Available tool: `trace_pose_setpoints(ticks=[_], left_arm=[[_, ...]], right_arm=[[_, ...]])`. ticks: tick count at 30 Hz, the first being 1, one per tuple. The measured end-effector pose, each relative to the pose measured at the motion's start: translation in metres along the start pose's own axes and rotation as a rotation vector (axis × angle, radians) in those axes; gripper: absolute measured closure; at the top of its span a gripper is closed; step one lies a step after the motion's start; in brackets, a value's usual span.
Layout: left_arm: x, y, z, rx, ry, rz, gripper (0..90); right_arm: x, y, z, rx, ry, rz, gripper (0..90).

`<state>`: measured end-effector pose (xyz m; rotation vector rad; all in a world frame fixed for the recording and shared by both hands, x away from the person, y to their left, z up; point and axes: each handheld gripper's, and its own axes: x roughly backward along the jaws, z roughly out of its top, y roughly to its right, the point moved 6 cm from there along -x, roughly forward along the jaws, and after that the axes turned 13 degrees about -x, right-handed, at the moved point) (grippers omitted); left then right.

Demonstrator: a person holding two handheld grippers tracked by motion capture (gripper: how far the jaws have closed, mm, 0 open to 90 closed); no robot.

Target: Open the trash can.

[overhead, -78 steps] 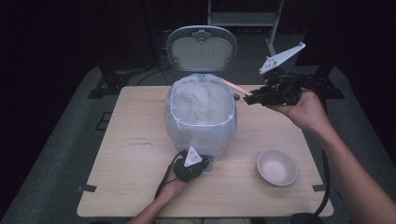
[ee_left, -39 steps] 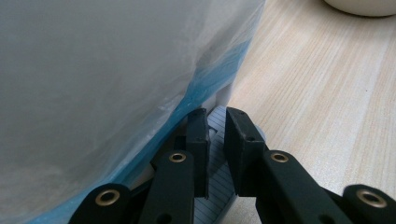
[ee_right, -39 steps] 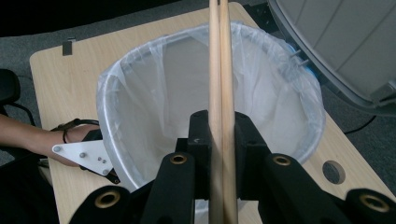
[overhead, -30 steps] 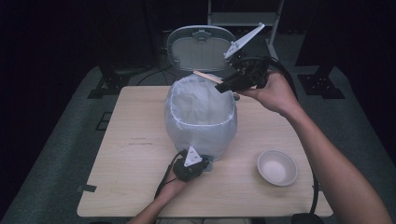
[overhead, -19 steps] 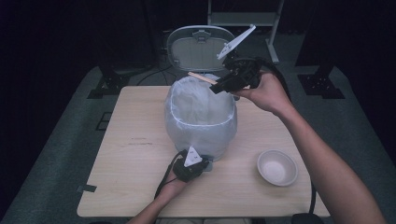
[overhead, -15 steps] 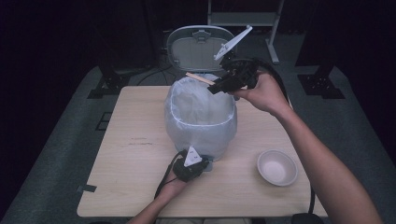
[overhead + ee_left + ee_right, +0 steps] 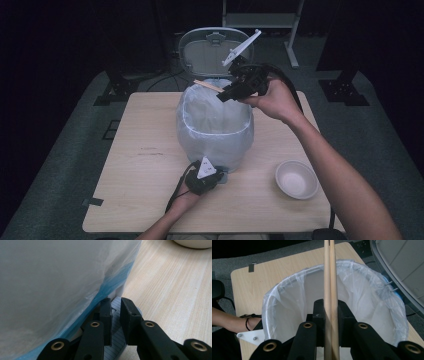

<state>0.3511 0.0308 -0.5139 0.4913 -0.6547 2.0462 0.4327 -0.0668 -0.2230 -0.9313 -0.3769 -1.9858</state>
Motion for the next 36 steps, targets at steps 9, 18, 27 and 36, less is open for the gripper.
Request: trace_pose_setpoints(ticks=[9,18,27,36], left_arm=[[0.000,0.000,0.000,-0.005,0.000,0.002,80.1],[0.000,0.000,0.000,-0.005,0.000,0.003,80.0],[0.000,0.000,0.000,-0.003,-0.003,0.002,80.0],[0.000,0.000,0.000,-0.005,-0.003,0.002,80.0]], right_arm=[[-0.008,-0.001,0.002,0.000,-0.011,0.003,79.0],[-0.018,0.001,0.004,-0.008,-0.035,0.000,79.0],[-0.028,0.003,0.004,-0.011,-0.068,-0.007,79.0],[-0.035,0.005,0.003,-0.011,-0.088,-0.017,79.1]])
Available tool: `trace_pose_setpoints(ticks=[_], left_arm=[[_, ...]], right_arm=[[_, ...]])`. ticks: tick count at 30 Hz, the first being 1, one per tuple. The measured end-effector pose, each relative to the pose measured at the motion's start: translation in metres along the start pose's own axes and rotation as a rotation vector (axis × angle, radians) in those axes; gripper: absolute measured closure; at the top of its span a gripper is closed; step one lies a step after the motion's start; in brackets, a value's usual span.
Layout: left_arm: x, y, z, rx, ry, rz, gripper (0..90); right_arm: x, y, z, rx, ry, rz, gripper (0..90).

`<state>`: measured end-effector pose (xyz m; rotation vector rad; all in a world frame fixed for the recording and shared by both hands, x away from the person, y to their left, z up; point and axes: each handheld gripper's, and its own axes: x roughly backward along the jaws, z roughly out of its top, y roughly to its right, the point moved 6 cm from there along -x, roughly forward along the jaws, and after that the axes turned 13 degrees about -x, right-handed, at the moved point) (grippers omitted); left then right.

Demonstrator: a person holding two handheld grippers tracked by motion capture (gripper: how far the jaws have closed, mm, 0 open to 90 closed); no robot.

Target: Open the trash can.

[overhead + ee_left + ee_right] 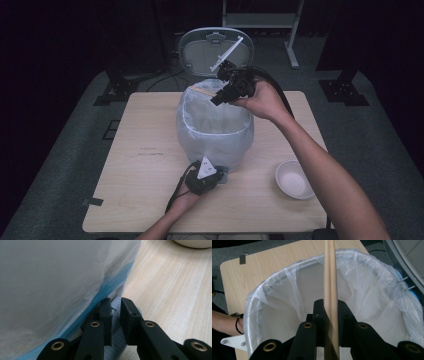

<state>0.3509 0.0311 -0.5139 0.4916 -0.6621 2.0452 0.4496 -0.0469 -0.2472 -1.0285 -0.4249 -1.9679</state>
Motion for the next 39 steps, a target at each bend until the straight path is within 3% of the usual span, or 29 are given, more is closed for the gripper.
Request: trace_pose_setpoints(ticks=[18,20,39], left_arm=[[0.000,0.000,0.000,-0.001,0.004,0.000,80.0],[0.000,0.000,0.000,-0.001,0.004,0.000,80.0],[0.000,0.000,0.000,-0.007,0.001,0.000,80.0]], right_arm=[[-0.018,0.002,0.000,-0.001,-0.052,-0.005,78.6],[-0.018,0.002,0.000,-0.007,-0.049,-0.001,68.5],[0.000,0.003,-0.014,-0.027,-0.029,0.032,66.2]])
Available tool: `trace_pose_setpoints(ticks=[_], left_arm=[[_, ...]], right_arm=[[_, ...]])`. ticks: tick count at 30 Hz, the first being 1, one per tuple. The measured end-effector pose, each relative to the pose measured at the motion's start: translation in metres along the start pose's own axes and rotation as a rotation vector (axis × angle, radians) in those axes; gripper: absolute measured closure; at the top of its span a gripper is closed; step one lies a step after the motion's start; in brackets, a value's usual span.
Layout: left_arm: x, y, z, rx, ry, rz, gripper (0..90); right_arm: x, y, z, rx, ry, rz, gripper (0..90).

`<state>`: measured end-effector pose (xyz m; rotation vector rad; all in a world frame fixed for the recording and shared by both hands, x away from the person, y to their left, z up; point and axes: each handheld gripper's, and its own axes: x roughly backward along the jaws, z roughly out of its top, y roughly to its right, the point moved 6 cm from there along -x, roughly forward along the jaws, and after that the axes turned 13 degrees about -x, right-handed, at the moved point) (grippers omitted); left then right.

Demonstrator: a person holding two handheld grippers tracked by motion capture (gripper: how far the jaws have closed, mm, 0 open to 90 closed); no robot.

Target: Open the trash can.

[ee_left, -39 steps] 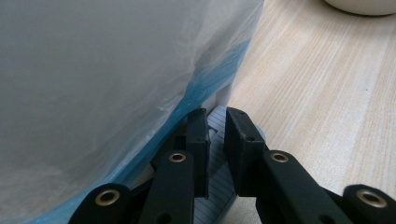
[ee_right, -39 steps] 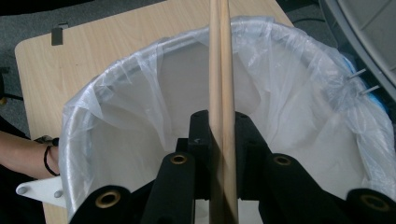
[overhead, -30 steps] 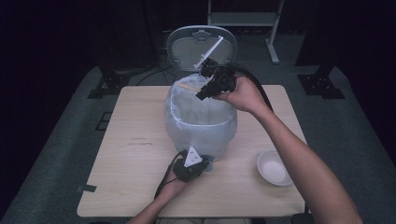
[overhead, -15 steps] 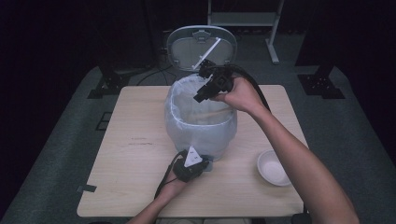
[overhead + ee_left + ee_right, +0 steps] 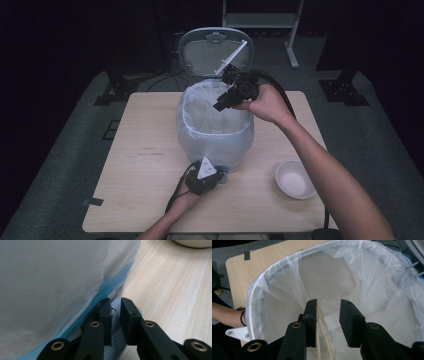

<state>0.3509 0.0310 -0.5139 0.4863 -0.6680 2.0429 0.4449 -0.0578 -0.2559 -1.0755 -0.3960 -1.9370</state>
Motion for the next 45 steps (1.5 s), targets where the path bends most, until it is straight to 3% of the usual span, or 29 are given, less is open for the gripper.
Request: trace_pose_setpoints(ticks=[45], left_arm=[[0.000,0.000,0.000,-0.002,-0.002,0.006,79.2]], right_arm=[[0.066,0.009,-0.035,-0.020,0.087,0.003,62.0]])
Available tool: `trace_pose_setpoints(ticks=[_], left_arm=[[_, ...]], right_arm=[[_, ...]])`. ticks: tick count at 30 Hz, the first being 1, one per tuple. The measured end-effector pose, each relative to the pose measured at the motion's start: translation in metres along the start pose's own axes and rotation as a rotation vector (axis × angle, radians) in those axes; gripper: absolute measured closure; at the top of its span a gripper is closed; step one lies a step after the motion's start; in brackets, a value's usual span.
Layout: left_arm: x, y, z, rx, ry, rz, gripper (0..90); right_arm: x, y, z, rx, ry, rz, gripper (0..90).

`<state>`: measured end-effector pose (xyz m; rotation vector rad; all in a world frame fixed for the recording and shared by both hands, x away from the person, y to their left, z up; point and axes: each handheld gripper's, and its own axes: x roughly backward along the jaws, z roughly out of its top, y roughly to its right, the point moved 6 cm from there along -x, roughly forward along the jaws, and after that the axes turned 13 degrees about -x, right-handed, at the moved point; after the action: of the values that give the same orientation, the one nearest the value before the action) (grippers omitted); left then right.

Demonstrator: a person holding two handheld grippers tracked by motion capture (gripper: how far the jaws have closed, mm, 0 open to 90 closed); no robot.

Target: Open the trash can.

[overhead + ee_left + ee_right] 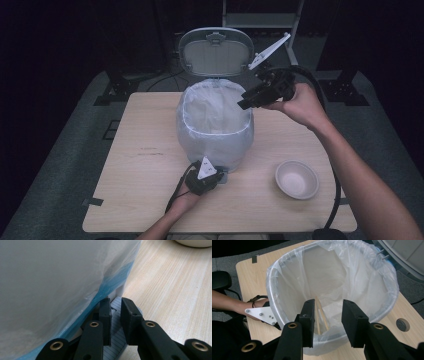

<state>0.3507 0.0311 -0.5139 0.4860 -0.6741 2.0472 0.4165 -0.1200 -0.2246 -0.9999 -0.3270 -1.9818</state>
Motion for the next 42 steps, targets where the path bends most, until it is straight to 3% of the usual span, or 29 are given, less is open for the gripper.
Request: trace_pose_setpoints(ticks=[42], left_arm=[[0.000,0.000,0.000,-0.002,0.004,0.002,79.2]], right_arm=[[0.005,0.019,-0.046,-0.078,0.022,0.022,60.3]])
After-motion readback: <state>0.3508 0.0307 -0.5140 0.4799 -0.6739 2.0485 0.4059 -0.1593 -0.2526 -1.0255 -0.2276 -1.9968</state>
